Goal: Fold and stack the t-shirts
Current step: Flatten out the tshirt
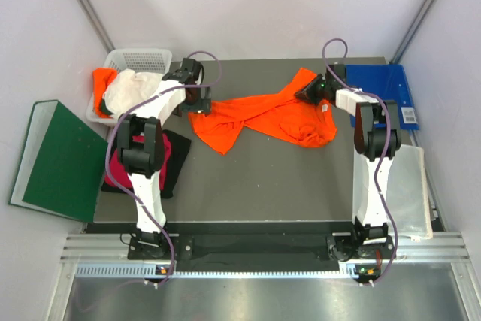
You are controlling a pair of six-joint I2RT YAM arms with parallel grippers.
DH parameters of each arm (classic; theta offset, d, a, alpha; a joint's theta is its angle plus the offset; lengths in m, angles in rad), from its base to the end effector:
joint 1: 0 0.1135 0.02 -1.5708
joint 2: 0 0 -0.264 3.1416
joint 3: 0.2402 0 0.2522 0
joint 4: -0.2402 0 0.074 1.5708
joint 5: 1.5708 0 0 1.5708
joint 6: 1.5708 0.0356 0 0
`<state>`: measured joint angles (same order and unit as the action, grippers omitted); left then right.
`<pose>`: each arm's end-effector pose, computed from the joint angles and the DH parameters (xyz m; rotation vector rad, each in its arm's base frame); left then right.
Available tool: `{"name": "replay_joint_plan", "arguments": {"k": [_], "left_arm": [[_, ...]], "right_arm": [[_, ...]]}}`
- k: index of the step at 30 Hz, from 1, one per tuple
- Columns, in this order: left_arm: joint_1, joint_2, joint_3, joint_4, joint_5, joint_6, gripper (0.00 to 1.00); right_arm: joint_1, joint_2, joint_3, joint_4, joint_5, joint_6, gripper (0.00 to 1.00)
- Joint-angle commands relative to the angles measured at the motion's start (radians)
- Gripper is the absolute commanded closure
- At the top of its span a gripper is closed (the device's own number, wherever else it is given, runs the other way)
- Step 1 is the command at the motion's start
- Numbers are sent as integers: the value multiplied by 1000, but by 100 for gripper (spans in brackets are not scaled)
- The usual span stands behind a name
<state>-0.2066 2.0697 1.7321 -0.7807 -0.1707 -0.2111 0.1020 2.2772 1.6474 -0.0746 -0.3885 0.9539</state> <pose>0.4368 -0.0854 0.2227 -0.0584 2.6630 0.0958 0.5022 0.0650 0.1493 0.7938 2.2786 0.9682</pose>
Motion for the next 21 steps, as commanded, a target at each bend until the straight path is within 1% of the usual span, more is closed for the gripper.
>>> {"name": "replay_joint_plan", "arguments": {"k": [1,6,13,21], "left_arm": [[-1,-68,-9,32,22,-1,1],[-1,-60,-11,26,26,9,1],[-1,-54,-19,23,33,9,1],[-1,-68,-25,23,51,7,1]], "right_arm": [[-7,-97,-72,1,-4,-26,79],[-28,-131,-130,4,-7,-34,77],[-33,-151,-149,6,-7,-33,76],[-31,-82,-117,19,-6,-27,77]]}}
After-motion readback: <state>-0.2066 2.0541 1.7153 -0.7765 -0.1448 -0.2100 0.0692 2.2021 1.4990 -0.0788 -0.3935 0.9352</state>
